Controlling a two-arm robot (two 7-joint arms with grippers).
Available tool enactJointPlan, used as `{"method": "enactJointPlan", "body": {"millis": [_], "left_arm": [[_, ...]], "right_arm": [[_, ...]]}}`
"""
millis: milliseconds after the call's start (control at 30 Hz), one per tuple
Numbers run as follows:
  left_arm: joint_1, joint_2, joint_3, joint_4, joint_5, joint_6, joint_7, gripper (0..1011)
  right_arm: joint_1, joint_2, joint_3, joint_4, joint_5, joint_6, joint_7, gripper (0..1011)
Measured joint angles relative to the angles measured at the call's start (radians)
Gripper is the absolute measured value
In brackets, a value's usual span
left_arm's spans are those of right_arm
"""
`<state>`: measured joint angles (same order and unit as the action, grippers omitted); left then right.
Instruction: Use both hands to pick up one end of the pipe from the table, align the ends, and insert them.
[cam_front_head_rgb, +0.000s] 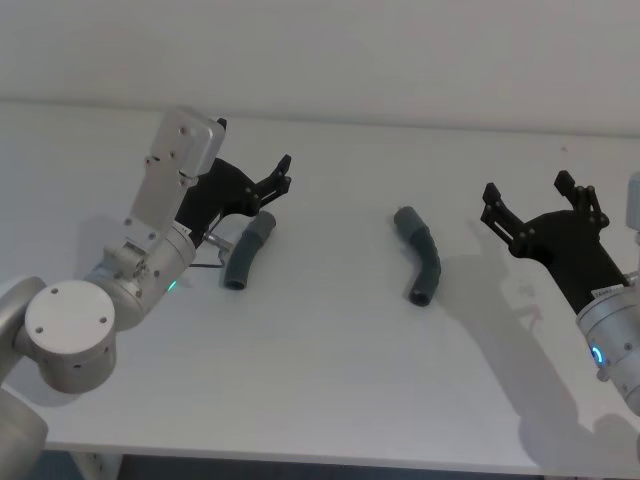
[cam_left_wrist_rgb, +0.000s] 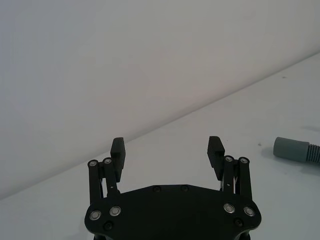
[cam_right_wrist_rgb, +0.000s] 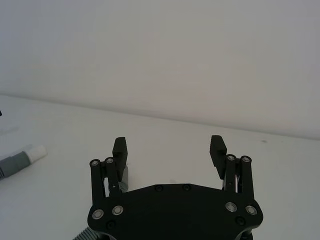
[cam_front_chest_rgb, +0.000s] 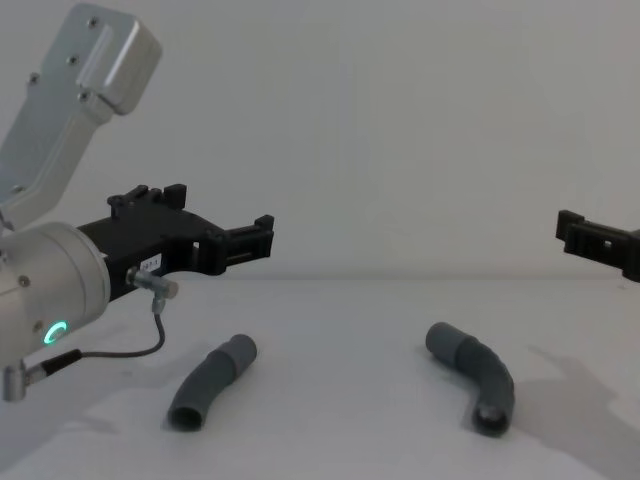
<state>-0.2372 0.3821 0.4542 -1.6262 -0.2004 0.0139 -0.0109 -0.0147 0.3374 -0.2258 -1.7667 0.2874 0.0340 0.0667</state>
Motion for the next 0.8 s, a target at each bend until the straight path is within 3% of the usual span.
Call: {"method": "enactJointPlan", "body": {"millis": [800], "left_arm": [[0.0, 0.0, 0.0, 0.0, 0.0, 0.0, 0.0, 1002]], "right_arm": [[0.0, 0.0, 0.0, 0.0, 0.0, 0.0, 0.0, 1002]]}}
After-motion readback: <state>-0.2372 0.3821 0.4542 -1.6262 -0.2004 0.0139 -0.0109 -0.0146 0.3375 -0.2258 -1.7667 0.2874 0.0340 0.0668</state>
